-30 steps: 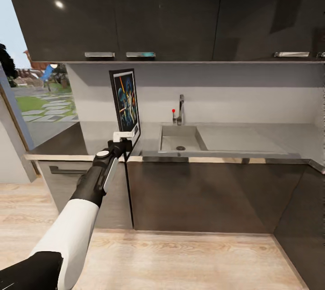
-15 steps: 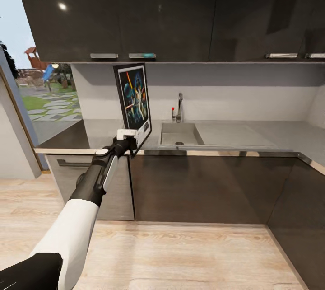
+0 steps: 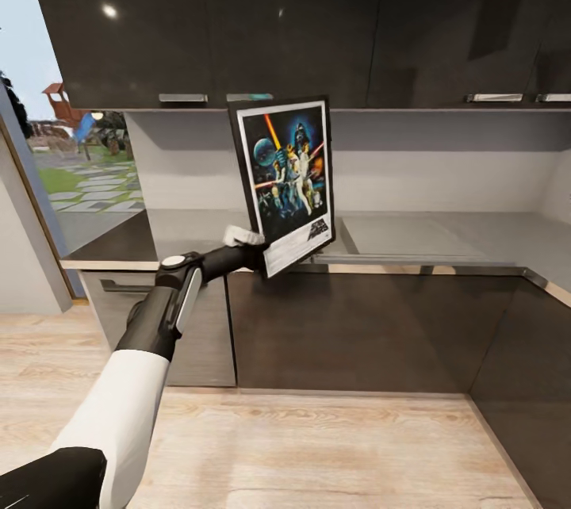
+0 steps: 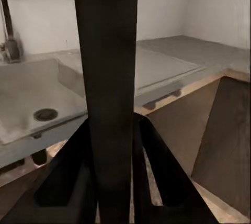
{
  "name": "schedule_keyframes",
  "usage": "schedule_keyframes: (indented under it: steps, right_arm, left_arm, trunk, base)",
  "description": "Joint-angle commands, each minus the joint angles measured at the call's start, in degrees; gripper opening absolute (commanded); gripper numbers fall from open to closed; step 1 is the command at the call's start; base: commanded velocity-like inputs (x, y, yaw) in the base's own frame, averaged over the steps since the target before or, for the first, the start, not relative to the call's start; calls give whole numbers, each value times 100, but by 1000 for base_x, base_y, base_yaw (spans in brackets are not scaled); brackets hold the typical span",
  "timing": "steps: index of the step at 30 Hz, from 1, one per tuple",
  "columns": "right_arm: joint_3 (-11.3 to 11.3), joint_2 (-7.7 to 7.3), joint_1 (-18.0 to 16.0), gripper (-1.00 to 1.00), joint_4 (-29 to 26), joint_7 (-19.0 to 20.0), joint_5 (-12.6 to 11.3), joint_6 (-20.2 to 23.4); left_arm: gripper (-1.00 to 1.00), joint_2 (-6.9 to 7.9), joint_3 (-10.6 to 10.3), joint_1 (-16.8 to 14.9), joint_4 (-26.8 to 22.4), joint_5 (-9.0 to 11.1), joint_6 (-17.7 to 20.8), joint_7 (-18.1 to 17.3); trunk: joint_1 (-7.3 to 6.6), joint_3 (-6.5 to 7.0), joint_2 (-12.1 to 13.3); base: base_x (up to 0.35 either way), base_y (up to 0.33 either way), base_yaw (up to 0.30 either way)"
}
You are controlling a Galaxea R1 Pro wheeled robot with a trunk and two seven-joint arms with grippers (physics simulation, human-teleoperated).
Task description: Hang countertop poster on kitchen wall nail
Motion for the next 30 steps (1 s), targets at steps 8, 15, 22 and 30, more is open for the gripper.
schedule_keyframes:
  steps: [8, 15, 22, 30]
  right_arm:
    - [5, -1, 2, 100, -8, -18, 4, -2]
    - [15, -13, 2, 100, -17, 47, 11, 11]
    - [2, -231, -27, 100, -211, 669, 235, 351]
    - [-28, -315, -36, 100, -1283, 1671, 272, 1479]
  left_arm:
    - [-100, 163, 12, -4, 22, -67, 11, -1164]
    - [-100, 582, 12, -5, 230, -67, 6, -2429]
    - [-100, 752, 5, 200, 476, -76, -220, -3143]
    - [-100, 765, 3, 799, 504, -76, -807, -3212]
  trunk:
    - [0, -5, -3]
    - [0, -5, -3]
    - [0, -5, -3]
    - [0, -5, -3]
  base:
    - [0, 0, 0]
    - [0, 0, 0]
    - [0, 0, 0]
    - [0, 0, 0]
